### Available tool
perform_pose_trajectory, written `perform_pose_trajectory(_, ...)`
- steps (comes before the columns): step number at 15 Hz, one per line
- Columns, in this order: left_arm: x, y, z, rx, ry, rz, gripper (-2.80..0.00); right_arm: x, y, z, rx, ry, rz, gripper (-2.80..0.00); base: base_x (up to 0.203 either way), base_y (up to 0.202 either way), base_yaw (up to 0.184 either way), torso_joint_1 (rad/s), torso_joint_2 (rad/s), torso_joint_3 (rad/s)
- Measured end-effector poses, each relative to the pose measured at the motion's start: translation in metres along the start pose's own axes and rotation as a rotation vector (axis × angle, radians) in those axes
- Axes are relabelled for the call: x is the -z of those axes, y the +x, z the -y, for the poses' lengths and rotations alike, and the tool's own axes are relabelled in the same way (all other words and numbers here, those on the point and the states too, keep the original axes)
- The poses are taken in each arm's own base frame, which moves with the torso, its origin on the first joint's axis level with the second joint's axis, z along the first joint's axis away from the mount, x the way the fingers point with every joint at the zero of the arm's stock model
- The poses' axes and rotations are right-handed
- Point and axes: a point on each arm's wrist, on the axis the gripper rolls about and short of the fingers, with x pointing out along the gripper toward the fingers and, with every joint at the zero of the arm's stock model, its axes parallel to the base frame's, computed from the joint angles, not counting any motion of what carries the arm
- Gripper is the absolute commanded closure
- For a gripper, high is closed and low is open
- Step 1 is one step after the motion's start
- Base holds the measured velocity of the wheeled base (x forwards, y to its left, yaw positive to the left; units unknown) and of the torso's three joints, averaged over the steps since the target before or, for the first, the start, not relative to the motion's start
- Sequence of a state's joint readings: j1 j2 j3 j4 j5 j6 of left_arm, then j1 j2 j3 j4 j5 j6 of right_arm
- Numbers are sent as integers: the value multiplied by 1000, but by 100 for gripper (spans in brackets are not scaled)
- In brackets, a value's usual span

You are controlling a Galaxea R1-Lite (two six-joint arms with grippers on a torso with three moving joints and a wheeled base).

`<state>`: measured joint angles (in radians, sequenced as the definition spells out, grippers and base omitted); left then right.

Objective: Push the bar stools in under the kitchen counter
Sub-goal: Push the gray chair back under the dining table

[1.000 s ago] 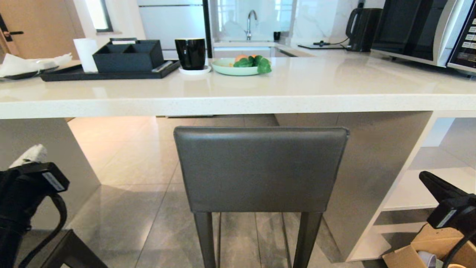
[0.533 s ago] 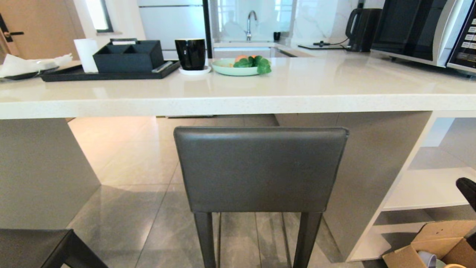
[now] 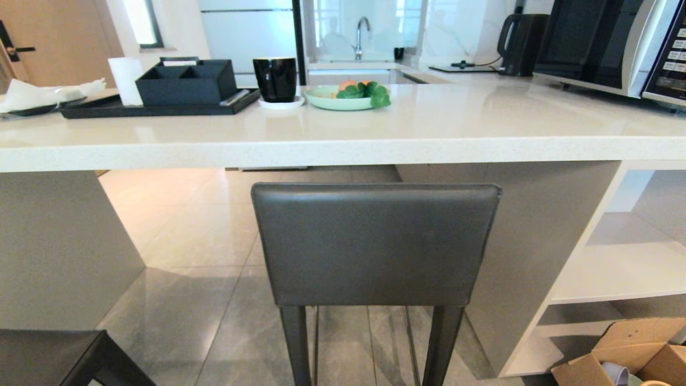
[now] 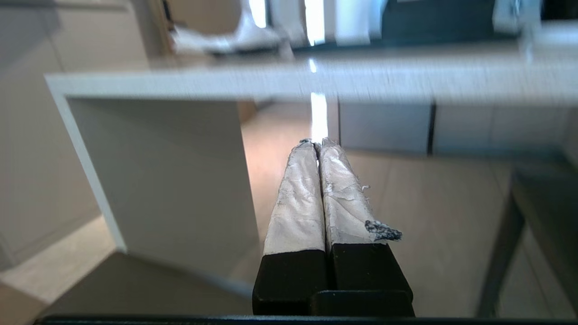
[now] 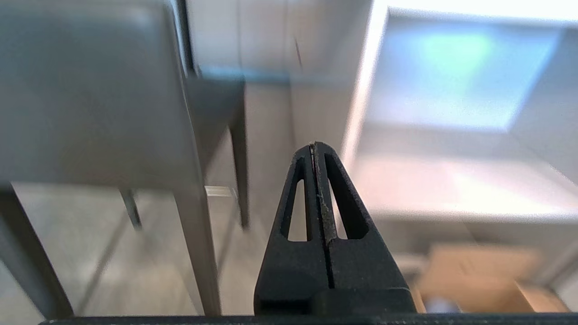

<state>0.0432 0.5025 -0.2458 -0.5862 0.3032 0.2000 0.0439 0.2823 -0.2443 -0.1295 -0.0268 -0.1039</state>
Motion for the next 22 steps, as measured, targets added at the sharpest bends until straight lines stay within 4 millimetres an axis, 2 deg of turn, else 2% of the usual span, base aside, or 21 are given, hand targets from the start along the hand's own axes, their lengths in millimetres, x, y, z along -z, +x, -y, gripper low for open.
perform_pose_trajectory(2,4,-19,-5,21,29,-82,0,14,-20,-2,14,-23,-21,0,0,0,0,0,0,0)
perform_pose_trajectory(4,15,-32,-6,17,49,-141,0,32,-31,-4,26,-30,-52,0,0,0,0,0,0,0)
perform_pose_trajectory(6,25,-37,-5,40,41,-132,0,46,-31,-5,32,-34,-42,0,0,0,0,0,0,0)
perform_pose_trajectory(9,58,-43,3,199,-14,-194,0,68,-24,-7,34,-37,-26,0,0,0,0,0,0,0)
perform_pose_trajectory(12,62,-47,7,412,-118,-207,0,74,-22,-8,27,-32,-9,0,0,0,0,0,0,0)
perform_pose_trajectory(15,66,-61,4,527,-91,-293,0,77,-22,-9,13,-26,-22,0,0,0,0,0,0,0)
perform_pose_trajectory(18,89,-79,1,493,-49,-329,0,81,-22,-10,-16,-16,-62,0,0,0,0,0,0,0)
perform_pose_trajectory(19,98,-80,1,441,-37,-321,0,85,-22,-10,-22,-8,-93,0,0,0,0,0,0,0)
perform_pose_trajectory(22,105,-80,2,393,-81,-269,0,85,-22,-10,-18,27,-99,0,0,0,0,0,0,0)
